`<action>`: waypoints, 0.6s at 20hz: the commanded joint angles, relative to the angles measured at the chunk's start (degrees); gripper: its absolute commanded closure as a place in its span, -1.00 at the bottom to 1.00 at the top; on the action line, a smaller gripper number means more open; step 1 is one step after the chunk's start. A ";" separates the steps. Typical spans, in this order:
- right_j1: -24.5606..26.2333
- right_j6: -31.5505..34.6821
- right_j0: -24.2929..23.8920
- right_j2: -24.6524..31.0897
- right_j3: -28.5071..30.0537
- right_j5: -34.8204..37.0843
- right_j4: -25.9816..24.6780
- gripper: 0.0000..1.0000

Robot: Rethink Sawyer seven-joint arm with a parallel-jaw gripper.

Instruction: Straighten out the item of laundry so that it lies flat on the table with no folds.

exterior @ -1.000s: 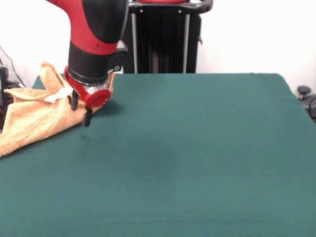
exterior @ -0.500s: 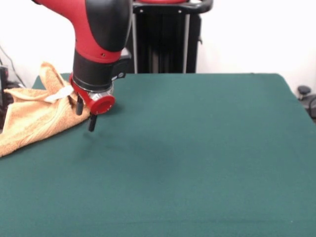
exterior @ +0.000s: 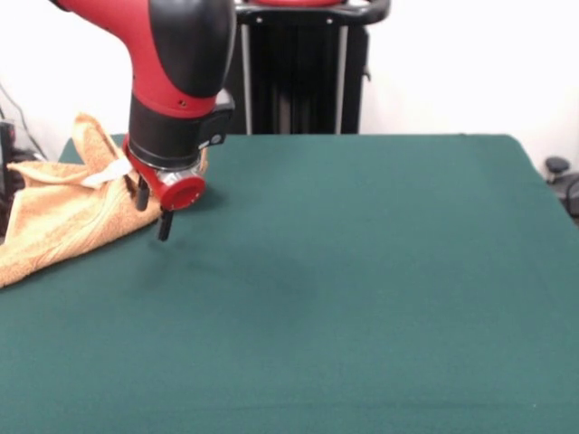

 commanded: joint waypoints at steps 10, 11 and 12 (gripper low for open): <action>5.80 7.40 0.60 -1.50 0.89 -1.49 -1.32 -1.00; 5.97 6.89 0.77 -2.10 0.61 -0.15 -1.62 -1.00; 5.99 6.49 1.19 -3.06 0.33 2.13 -1.80 -1.00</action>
